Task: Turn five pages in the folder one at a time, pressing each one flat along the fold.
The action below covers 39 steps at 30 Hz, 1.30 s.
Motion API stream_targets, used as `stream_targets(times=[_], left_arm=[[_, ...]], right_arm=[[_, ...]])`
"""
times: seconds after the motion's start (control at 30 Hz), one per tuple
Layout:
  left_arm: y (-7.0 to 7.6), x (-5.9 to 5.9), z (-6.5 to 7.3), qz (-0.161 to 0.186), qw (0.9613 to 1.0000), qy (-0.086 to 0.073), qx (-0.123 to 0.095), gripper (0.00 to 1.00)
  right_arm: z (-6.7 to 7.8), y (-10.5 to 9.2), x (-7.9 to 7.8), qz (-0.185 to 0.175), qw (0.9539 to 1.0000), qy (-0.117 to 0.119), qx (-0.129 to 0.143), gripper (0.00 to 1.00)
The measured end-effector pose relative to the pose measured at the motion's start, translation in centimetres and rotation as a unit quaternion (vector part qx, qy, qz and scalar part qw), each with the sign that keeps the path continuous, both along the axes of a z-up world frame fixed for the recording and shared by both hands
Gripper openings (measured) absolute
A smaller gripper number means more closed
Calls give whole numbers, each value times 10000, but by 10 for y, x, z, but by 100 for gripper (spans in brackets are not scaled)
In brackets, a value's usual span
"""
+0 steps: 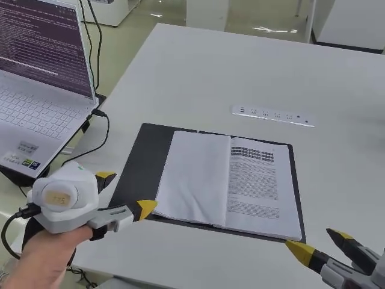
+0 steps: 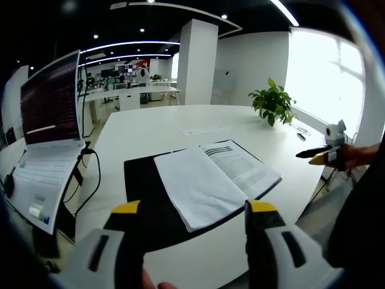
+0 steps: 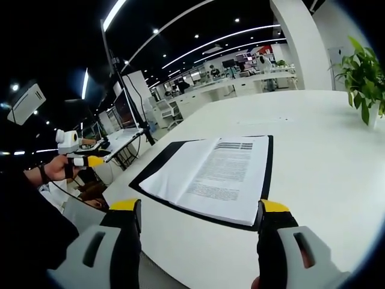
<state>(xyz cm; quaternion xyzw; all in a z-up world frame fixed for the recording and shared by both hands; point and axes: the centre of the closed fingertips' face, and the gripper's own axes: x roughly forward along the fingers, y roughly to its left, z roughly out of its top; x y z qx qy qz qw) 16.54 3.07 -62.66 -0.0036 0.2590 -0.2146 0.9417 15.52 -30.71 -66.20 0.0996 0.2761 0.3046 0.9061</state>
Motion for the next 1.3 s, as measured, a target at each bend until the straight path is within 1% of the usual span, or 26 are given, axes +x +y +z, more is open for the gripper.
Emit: stream_targets(times=[0.13,0.3,0.5,0.67,0.87,1.0,1.13,1.3], left_arm=[[-2,1,0,-12,10000,-17,9,68],[-2,7,3,-34,10000,-68,22,69],[-1,10,6,-82,9999,-96,69,69],[-1,10,4,-104,9999,-76,82,69],[-3,10,3,-135,9999,-69,74,69],[-3,10,4,-126,9999,-91,54,69],[-4,10,4,-163,9998,-84,82,69],[-4,10,5,-176,9998,-92,77,69]], right_arm=[[1,-1,0,11,10000,-3,-23,79],[6,-1,4,5,10000,-74,-26,80],[9,0,4,54,9998,-129,-116,81],[6,-1,2,52,9998,-95,-158,81],[6,-3,1,30,9998,-89,-158,82],[4,-3,-1,53,9998,-20,-213,82],[7,-5,0,-21,9998,-91,-185,83],[6,-5,-2,-6,9997,-81,-212,83]])
